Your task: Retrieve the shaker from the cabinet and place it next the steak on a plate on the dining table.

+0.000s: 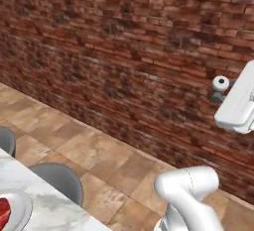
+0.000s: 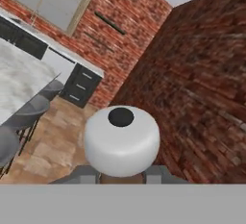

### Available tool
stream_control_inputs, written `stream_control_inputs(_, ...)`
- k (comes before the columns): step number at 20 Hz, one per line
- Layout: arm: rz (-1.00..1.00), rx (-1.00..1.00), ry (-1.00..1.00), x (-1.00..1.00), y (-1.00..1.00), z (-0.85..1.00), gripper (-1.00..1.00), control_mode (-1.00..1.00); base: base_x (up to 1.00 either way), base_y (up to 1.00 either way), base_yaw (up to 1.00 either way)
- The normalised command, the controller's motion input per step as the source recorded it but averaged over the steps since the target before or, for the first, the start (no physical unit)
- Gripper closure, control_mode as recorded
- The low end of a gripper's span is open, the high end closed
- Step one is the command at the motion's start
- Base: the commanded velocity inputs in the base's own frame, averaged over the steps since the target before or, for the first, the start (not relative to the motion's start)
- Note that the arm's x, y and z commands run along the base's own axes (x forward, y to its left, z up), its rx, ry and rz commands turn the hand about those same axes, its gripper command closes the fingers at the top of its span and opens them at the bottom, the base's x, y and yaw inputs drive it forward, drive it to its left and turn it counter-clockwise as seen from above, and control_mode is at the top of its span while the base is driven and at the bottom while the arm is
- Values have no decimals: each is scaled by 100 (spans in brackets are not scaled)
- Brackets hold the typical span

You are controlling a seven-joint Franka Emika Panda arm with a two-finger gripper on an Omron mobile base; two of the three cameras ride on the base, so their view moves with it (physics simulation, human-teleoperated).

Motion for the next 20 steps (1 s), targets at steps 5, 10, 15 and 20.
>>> stream_control_inputs(5,0,0,0,0,0,0,100,100,39,-2,85)
stream_control_inputs(10,0,0,0,0,0,0,100,100,45,0,91)
stream_control_inputs(15,0,0,0,0,0,0,100,100,74,-5,88)
stream_control_inputs(20,0,0,0,0,0,0,100,100,78,-25,80)
